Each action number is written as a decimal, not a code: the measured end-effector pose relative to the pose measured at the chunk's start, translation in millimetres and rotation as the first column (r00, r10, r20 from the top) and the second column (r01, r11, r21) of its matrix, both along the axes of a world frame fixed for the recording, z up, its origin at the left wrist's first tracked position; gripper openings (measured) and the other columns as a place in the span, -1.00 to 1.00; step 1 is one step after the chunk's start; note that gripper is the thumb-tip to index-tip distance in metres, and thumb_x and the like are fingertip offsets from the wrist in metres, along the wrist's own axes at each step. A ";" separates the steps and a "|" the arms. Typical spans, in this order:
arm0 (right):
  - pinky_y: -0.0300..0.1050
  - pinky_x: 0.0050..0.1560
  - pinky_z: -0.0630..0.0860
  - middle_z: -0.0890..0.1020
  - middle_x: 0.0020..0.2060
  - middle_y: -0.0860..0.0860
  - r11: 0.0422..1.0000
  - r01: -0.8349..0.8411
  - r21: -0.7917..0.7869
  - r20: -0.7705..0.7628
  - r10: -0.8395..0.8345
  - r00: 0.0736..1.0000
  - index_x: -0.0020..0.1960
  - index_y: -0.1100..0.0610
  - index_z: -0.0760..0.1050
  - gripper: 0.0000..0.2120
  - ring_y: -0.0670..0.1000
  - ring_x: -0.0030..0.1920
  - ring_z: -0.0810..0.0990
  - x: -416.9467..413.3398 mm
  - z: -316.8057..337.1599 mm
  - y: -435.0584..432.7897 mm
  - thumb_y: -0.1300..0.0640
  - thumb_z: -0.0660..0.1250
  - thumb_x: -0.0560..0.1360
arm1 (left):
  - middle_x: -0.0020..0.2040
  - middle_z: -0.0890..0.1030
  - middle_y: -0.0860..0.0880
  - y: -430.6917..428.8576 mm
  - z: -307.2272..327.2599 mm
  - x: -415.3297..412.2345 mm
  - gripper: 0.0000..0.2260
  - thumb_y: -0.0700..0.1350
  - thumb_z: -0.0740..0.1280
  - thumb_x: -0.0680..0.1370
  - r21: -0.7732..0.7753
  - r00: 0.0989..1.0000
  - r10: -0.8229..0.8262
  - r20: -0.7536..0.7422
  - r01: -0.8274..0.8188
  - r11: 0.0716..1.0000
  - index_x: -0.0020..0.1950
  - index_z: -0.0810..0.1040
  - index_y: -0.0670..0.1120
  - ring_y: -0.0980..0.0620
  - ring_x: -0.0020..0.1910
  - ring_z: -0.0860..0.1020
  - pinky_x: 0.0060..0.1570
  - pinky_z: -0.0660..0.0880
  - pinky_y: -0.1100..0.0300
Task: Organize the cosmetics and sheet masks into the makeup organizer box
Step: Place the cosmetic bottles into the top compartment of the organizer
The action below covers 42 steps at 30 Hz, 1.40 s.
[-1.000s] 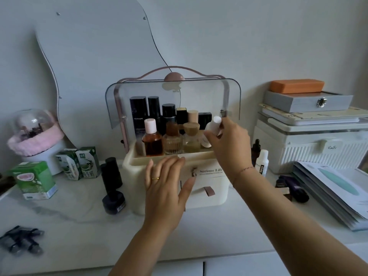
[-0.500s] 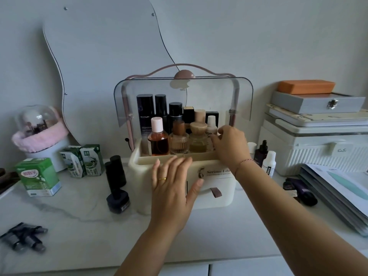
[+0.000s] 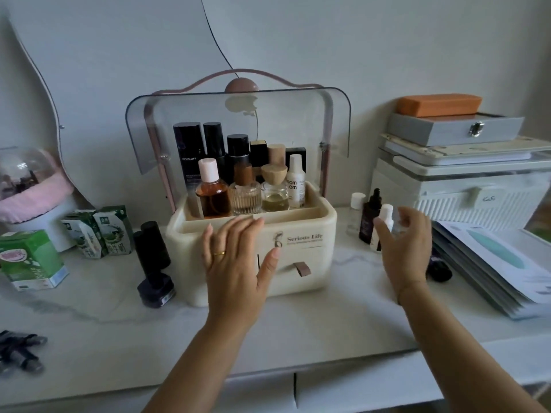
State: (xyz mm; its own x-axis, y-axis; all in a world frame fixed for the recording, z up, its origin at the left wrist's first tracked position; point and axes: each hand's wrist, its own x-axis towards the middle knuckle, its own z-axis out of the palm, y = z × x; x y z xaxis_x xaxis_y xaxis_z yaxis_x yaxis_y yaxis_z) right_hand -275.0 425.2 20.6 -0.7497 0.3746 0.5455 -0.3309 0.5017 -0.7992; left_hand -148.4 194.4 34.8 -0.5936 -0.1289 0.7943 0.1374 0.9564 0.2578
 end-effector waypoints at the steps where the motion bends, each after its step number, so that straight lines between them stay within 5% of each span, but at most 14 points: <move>1: -0.13 0.04 0.41 0.48 0.05 0.02 1.000 -0.009 0.003 0.074 0.009 0.997 0.21 0.15 0.42 -0.60 0.07 0.07 0.49 -10.6 -3.7 5.1 0.03 0.40 0.45 | 0.25 0.54 -0.05 0.5 -0.6 -0.6 -0.57 0.13 0.10 0.58 0.003 1.000 0.002 -0.008 -0.002 1.000 0.28 0.49 -0.10 -0.03 0.33 0.38 0.47 0.02 -0.07; 4: -0.03 0.06 0.49 0.53 0.10 0.04 0.999 -0.029 0.029 0.178 0.023 0.984 0.23 0.12 0.41 -0.54 0.05 0.07 0.52 -34.2 -11.4 11.5 -0.03 0.42 0.42 | 0.24 0.53 -0.04 1.0 -1.0 -1.3 -0.57 0.14 0.08 0.59 0.001 1.000 0.012 -0.010 -0.012 1.000 0.27 0.49 -0.09 -0.03 0.33 0.37 0.47 0.00 -0.06; 11: -0.09 -0.20 0.44 0.62 -0.17 0.04 0.996 -0.038 0.078 0.203 0.021 0.979 -0.07 0.11 0.49 -0.81 0.07 -0.15 0.57 -29.5 -6.1 12.7 0.00 0.38 0.44 | 0.24 0.53 -0.04 1.2 -0.1 -0.2 -0.56 0.14 0.07 0.59 0.002 1.000 0.001 0.002 -0.001 1.000 0.28 0.49 -0.10 -0.03 0.32 0.37 0.48 -0.03 -0.03; 20: -0.57 -0.15 0.42 0.56 -0.21 -0.34 0.969 -0.243 0.035 -0.271 0.243 0.931 0.00 -0.13 0.50 -0.81 -0.38 -0.14 0.56 87.8 83.0 -18.3 -0.04 0.40 0.40 | 0.26 0.53 -0.02 1.6 0.5 1.3 -0.54 0.18 0.02 0.61 0.014 1.000 -0.007 0.025 0.006 1.000 0.28 0.47 -0.07 -0.02 0.34 0.37 0.48 -0.02 -0.06; 29: 0.00 -0.05 0.59 0.68 -0.13 -0.04 0.906 -0.299 0.300 -0.163 0.357 0.920 0.06 0.07 0.59 -0.80 -0.02 -0.10 0.63 50.0 104.9 -82.6 0.05 0.40 0.45 | 0.30 0.50 0.01 -2.7 4.0 7.7 -0.54 0.18 0.04 0.60 -0.012 0.996 -0.035 0.086 0.036 0.999 0.33 0.45 -0.06 0.00 0.37 0.36 0.48 0.00 -0.05; 36: 0.14 -0.06 0.57 0.68 -0.05 0.09 0.876 -0.252 0.410 -0.065 0.304 0.950 0.19 0.13 0.47 -0.67 0.16 -0.08 0.63 26.6 110.3 -93.0 -0.02 0.33 0.50 | 0.28 0.51 0.02 -1.9 4.8 7.1 -0.55 0.18 0.04 0.60 0.012 0.996 -0.041 0.085 0.040 0.999 0.31 0.46 -0.05 -0.02 0.35 0.39 0.48 0.00 -0.04; 42: 0.03 -0.18 0.56 0.63 -0.09 0.11 0.819 -0.179 0.545 -0.061 0.251 0.966 0.30 0.03 0.33 -0.65 0.18 -0.15 0.59 20.5 114.9 -100.0 0.04 0.26 0.54 | 0.28 0.50 0.03 -2.5 4.0 7.0 -0.56 0.18 0.03 0.60 0.011 0.995 -0.044 0.085 0.043 0.999 0.31 0.45 -0.04 0.00 0.36 0.37 0.47 0.00 -0.04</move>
